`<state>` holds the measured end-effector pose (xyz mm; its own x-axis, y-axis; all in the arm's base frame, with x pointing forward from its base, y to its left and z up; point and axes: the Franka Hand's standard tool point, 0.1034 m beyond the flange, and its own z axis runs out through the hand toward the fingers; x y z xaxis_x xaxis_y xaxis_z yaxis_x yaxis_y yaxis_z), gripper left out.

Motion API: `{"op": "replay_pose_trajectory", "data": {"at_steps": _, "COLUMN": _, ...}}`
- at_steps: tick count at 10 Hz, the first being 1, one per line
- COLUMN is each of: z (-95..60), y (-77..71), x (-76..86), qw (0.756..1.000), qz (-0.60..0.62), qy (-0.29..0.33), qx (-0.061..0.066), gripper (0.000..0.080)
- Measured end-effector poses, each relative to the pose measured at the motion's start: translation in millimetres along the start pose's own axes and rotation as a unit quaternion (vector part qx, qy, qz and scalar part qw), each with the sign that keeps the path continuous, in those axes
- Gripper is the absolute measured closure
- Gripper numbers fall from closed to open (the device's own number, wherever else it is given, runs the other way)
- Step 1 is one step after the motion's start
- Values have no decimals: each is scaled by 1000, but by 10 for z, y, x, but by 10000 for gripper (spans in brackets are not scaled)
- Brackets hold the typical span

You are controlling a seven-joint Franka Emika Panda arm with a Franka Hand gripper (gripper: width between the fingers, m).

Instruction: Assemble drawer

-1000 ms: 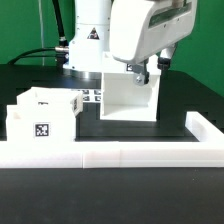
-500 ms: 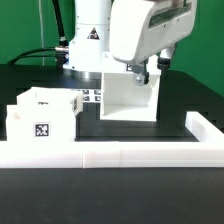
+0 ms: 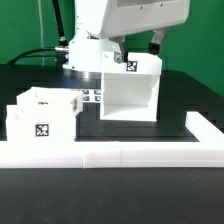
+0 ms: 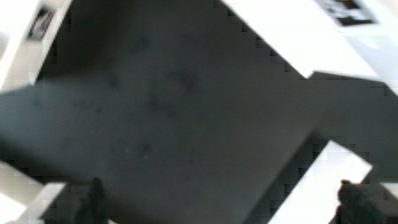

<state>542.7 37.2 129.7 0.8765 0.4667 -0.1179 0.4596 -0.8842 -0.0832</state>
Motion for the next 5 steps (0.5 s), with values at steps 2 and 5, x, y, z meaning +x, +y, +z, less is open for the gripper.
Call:
{"op": "replay_pose_trajectory", "data": {"at_steps": 2, "z": 17, "y": -7, "x": 10, "qw": 997, "qz": 82, "qy": -1, "qx": 1, "gripper": 150}}
{"op": "replay_pose_trajectory", "data": {"at_steps": 5, "z": -96, "y": -61, "x": -31, "qw": 982, "qz": 188, "qy": -1, "qx": -4, "gripper": 150}}
